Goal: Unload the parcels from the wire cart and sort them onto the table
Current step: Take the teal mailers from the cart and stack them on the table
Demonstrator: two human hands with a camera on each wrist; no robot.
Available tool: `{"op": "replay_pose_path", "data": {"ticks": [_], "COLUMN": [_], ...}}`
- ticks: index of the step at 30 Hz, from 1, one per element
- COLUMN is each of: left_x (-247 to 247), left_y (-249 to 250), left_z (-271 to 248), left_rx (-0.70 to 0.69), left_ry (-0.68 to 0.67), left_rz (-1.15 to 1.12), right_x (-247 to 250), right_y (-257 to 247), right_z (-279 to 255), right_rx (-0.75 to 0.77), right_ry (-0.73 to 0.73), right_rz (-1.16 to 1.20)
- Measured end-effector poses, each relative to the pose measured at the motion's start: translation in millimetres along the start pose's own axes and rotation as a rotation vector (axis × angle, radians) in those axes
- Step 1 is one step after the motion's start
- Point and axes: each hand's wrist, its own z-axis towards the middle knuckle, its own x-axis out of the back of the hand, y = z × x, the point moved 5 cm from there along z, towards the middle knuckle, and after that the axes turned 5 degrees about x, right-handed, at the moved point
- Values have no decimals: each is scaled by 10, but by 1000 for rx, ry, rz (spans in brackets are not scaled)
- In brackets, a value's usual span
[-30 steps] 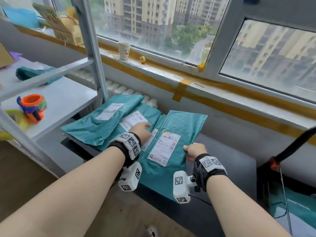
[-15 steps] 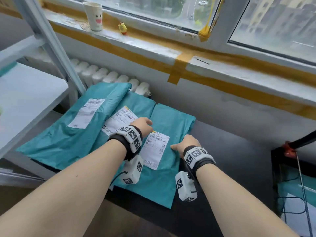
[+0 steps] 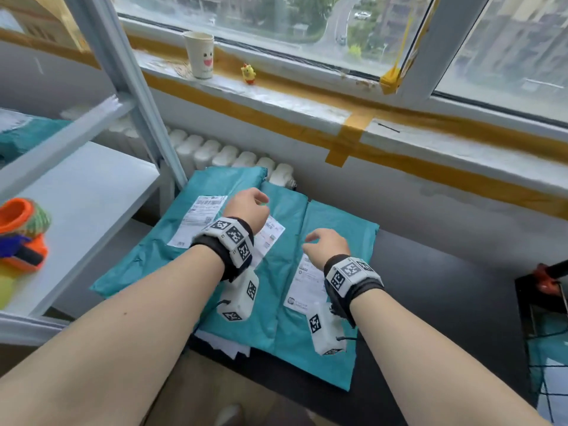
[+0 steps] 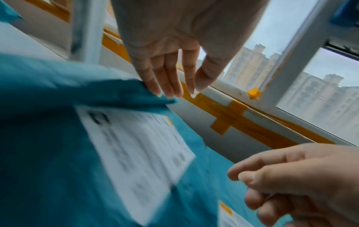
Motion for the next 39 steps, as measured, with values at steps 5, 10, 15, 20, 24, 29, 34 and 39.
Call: {"op": "replay_pose_path", "data": {"ticks": [5, 10, 15, 20, 24, 29, 34, 39], "left_x": [732, 854, 844, 1027, 871, 849, 1112, 1452], "left_y": [-731, -1294, -1388, -1288, -1152, -1183, -1240, -1241], "left_z": [211, 278, 296, 340, 332, 323, 329, 339], "left_rx": [207, 377, 310, 272, 208, 179, 198, 254], "left_ry": [179, 1, -78, -21, -205, -174, -12, 234], "left_rz": [61, 32, 34, 22, 190, 210, 1, -155], "right_x": [-493, -747, -778, -687, -688, -832, -899, -453], "right_y": [-813, -1225, -1387, -1511, -1500, -1572, -1828, -1875], "right_z": [0, -16, 71, 104, 12, 35, 94, 135], "right_rx": [-110, -150, -160, -161, -290, -327, -248, -152], "right_ry": [-210, -199, -161, -106, -149, -195, -127, -5], "right_rz": [624, 770, 748, 775, 866, 933, 843, 939]}}
